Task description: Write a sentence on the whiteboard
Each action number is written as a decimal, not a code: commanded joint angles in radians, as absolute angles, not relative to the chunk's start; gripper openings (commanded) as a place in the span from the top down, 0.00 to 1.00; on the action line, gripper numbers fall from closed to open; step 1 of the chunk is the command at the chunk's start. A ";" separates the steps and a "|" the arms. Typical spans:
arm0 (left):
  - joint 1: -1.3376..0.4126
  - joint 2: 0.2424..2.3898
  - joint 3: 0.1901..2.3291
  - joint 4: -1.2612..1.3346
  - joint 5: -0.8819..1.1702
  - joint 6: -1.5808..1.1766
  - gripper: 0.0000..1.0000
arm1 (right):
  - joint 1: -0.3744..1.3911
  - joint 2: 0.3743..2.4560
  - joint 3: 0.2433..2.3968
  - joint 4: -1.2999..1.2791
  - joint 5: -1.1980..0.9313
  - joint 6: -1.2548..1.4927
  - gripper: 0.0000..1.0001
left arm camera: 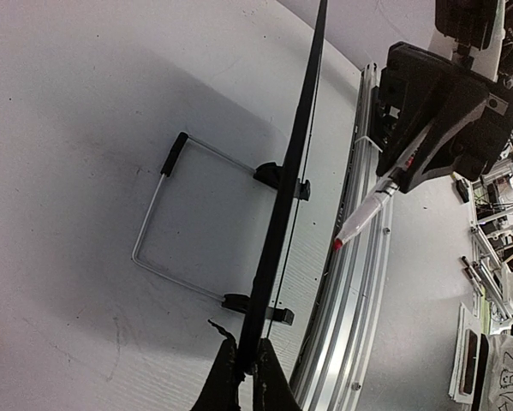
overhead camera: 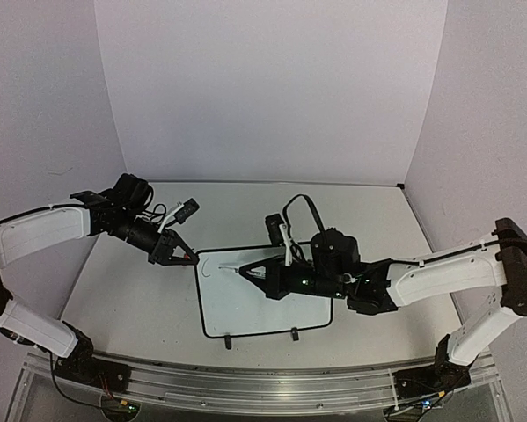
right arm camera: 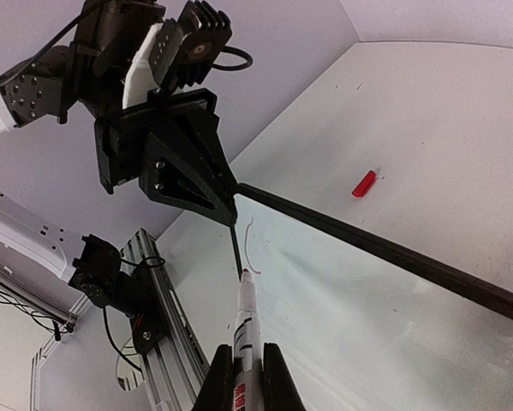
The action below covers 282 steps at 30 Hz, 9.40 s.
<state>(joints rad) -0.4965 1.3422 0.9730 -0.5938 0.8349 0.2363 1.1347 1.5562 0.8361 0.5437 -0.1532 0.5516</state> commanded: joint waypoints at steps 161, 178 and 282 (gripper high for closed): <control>-0.509 1.323 0.986 -0.593 0.742 0.249 1.00 | 1.193 1.534 0.918 0.350 0.174 0.496 1.00; -0.511 1.318 0.986 -0.592 0.744 0.249 1.00 | 1.195 1.561 0.892 0.333 0.099 0.545 1.00; -0.520 1.330 0.985 -0.592 0.734 0.247 1.00 | 1.183 1.507 0.871 0.318 0.143 0.552 1.00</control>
<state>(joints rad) -0.5102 1.3296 0.9733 -0.5953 0.7978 0.2352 1.1900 1.5264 0.8952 0.3367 0.1227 0.5235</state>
